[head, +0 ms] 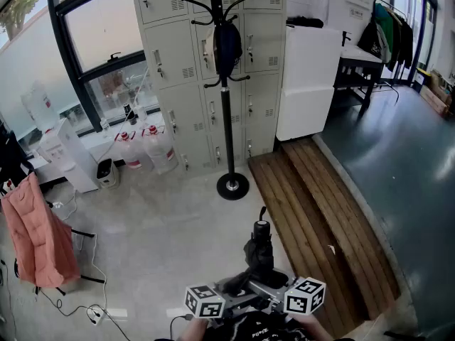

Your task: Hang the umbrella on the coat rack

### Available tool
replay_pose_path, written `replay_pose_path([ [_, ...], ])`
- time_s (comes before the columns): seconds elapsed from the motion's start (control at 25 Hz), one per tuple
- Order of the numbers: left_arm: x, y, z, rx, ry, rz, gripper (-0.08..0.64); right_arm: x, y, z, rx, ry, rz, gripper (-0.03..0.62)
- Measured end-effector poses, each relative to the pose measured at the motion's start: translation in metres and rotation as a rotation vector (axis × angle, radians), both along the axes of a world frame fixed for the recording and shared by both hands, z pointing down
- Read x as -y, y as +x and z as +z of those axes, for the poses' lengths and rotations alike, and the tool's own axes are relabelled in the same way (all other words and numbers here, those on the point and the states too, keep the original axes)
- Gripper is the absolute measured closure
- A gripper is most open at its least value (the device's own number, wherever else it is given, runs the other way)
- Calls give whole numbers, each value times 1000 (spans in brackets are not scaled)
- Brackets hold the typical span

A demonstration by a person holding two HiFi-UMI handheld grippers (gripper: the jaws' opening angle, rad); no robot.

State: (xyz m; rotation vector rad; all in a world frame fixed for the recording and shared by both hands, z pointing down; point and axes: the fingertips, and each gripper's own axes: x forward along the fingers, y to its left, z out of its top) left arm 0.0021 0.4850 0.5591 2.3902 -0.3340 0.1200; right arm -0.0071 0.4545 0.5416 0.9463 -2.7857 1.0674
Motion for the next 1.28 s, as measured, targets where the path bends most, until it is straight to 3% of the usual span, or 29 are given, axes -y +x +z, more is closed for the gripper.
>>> replay_pose_path([
  [0.72, 16, 8, 0, 13, 19, -4, 267, 16, 8, 3, -31, -6, -4, 313],
  [1.28, 76, 17, 10, 6, -8, 37, 268, 77, 18, 13, -60, -44, 26, 311],
])
